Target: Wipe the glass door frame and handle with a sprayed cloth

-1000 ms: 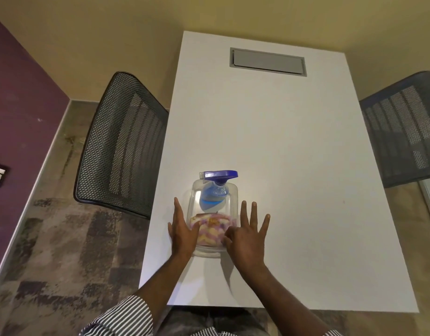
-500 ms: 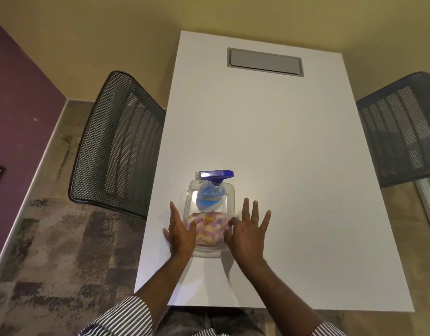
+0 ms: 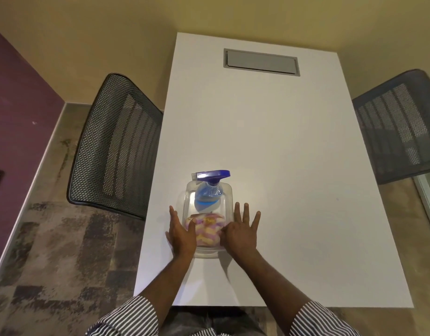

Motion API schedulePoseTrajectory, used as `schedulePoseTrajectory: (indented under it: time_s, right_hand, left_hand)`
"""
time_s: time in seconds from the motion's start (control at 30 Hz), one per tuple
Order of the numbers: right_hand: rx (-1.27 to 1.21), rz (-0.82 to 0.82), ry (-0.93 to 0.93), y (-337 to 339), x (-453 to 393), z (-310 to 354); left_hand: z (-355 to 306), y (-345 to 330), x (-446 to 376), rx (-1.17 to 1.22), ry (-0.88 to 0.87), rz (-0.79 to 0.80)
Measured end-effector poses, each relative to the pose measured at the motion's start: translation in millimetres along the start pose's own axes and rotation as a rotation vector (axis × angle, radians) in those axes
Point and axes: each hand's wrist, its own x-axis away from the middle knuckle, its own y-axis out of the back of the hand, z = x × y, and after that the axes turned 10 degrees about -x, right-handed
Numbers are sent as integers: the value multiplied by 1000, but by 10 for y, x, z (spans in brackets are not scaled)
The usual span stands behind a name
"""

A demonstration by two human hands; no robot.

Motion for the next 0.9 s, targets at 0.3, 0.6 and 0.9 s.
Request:
schedulePoseTrajectory:
  time_s: [0.3, 0.6, 0.9]
  right_hand:
    - [-110, -385, 133, -77, -11, 58]
    - [-156, -361, 154, -73, -1, -29]
    - [-333, -302, 229, -33, 18, -137]
  left_hand:
    - [-23, 102, -2, -237, -179, -39]
    - [58, 332, -136, -590, -645, -88]
    - [-101, 534, -141, -818, -826, -60]
